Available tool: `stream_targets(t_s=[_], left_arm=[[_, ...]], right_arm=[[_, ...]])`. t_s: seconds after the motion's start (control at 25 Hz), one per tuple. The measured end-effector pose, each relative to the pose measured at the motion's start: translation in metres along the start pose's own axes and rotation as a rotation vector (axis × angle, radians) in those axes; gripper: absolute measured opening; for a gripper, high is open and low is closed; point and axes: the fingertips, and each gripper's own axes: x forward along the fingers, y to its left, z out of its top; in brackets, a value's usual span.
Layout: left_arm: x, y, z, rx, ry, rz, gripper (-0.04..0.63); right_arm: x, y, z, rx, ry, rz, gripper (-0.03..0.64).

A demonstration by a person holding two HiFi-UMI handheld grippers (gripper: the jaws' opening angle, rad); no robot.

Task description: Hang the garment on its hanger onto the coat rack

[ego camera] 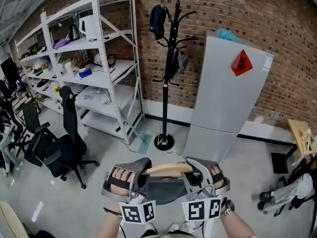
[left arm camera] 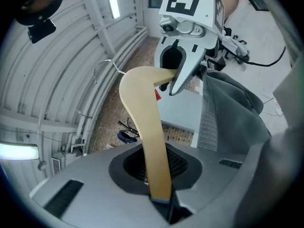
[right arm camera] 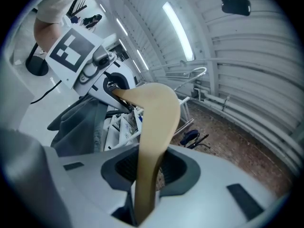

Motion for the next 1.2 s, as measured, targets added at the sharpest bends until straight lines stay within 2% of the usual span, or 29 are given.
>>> stream_targets(t_s=[0.32, 0.56, 0.84, 1.08, 1.2], left_arm=[[0.012, -0.039, 0.023, -0.029, 0.013, -0.054, 0.048], [0.042, -0.048, 0.028, -0.075, 0.003, -0.056, 0.048], [0.095, -0.046, 0.013, -0.067, -0.039, -0.071, 0.048], [0.143, -0.017, -0.016, -0.066, -0.051, 0.008, 0.048], [0.167, -0.007, -0.033, -0.070, -0.057, 0.010, 0.049]], right_arm=[[-0.010, 0.003, -0.041, -0.020, 0.035, 0.039, 0.094], [0.004, -0.010, -0.066, -0.027, 0.084, 0.027, 0.094], [0.048, -0.023, -0.087, -0.032, 0.119, 0.006, 0.094], [0.104, -0.044, -0.089, -0.037, 0.149, -0.050, 0.100], [0.133, -0.051, -0.090, -0.044, 0.168, -0.076, 0.107]])
